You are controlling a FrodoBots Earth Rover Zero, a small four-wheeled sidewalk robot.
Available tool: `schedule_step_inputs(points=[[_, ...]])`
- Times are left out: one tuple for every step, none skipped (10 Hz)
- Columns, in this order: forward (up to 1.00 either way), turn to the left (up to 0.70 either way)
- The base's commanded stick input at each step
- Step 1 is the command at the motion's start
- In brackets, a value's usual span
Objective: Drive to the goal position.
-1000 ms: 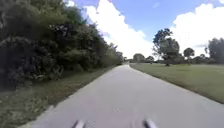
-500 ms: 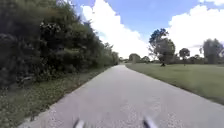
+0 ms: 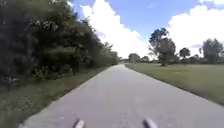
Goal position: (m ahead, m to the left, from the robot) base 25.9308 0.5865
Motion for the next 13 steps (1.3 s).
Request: schedule_step_inputs(points=[[0.7,0.02],[0.7,0.02],[0.7,0.02],[0.7,0.02],[0.7,0.02],[0.7,0.02],[0.7,0.02],[0.7,0.02],[0.7,-0.14],[0.7,-0.33],[0.7,-0.33],[0.7,-0.33],[0.7,-0.33]])
